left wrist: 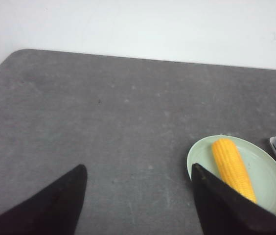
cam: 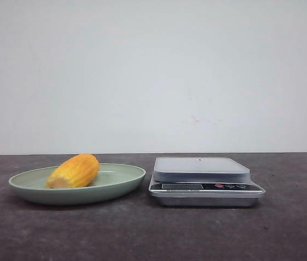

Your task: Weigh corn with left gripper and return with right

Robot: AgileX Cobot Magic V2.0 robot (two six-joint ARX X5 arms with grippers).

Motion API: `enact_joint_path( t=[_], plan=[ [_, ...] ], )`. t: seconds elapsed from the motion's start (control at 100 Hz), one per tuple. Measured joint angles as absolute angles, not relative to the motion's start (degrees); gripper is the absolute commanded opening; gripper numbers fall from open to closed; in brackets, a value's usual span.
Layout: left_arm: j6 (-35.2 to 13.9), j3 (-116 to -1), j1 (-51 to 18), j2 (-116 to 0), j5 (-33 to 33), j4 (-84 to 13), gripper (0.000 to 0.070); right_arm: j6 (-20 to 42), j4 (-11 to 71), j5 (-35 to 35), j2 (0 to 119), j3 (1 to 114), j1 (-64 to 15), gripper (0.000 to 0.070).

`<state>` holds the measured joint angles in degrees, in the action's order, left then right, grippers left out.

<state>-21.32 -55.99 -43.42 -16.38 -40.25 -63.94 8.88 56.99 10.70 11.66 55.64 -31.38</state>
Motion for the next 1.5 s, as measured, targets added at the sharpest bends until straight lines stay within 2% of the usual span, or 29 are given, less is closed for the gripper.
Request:
enact_joint_path(
  t=[0.03,0.06,0.08,0.09,0.1,0.12,0.13,0.17,0.33,0.55,1.2,1.28,1.4,1.5],
  plan=[
    [-21.2,-55.3,-43.4,-16.4,-40.1,-63.2,0.0319,9.1,56.2,10.7,11.6,54.3,-31.4,0.0546],
    [-21.1,-54.7,-43.4,-16.4,-40.1,-62.4,0.0239,9.4,55.4,10.7,11.6,53.2,-31.4,0.0436],
    [-20.9,-54.3,-43.4,-16.4,-40.1,-61.9,0.0189,9.6,54.8,10.6,11.6,52.6,-31.4,0.0329],
    [-20.9,-54.2,-43.4,-16.4,-40.1,-61.7,0.0129,9.7,54.5,10.6,11.6,52.2,-31.4,0.0234],
    [-20.9,-54.1,-43.4,-16.4,-40.1,-61.5,0.0086,9.9,54.2,10.6,11.6,52.0,-31.4,0.0199],
    [-20.9,-53.9,-43.4,-16.4,-40.0,-61.3,0.0,10.2,53.6,10.6,11.6,51.5,-31.4,0.0062],
    [-20.9,-53.9,-43.4,-16.4,-40.0,-61.2,0.0,10.3,53.4,10.6,11.6,51.4,-31.4,0.0],
    [-20.7,-53.8,-43.4,-16.4,-40.0,-61.0,0.0009,10.5,52.6,10.6,11.6,50.8,-31.4,0.0026],
    [-20.5,-53.8,-43.5,-16.4,-39.4,-58.1,0.001,10.8,49.5,10.7,11.5,50.2,-31.4,0.0012],
    [-20.5,-53.8,-43.5,-16.4,-39.1,-54.4,0.0027,11.0,49.5,10.6,11.5,50.2,-31.4,0.0012],
    [-20.5,-53.8,-43.2,-16.1,-39.0,-54.6,0.0027,11.0,49.5,10.6,11.5,50.2,-31.4,0.0012],
    [-20.0,-53.8,-40.1,-15.7,-39.1,-54.6,0.0027,11.0,49.5,10.6,11.5,50.2,-31.4,0.0012],
    [-19.4,-53.8,-31.7,-15.6,-38.5,-54.5,0.0027,11.0,49.5,10.6,11.5,50.2,-31.4,0.0012],
    [-18.6,-52.4,-23.2,-14.0,-32.2,-51.6,0.0027,11.0,49.5,10.5,11.5,50.2,-31.4,0.0012]
  ],
)
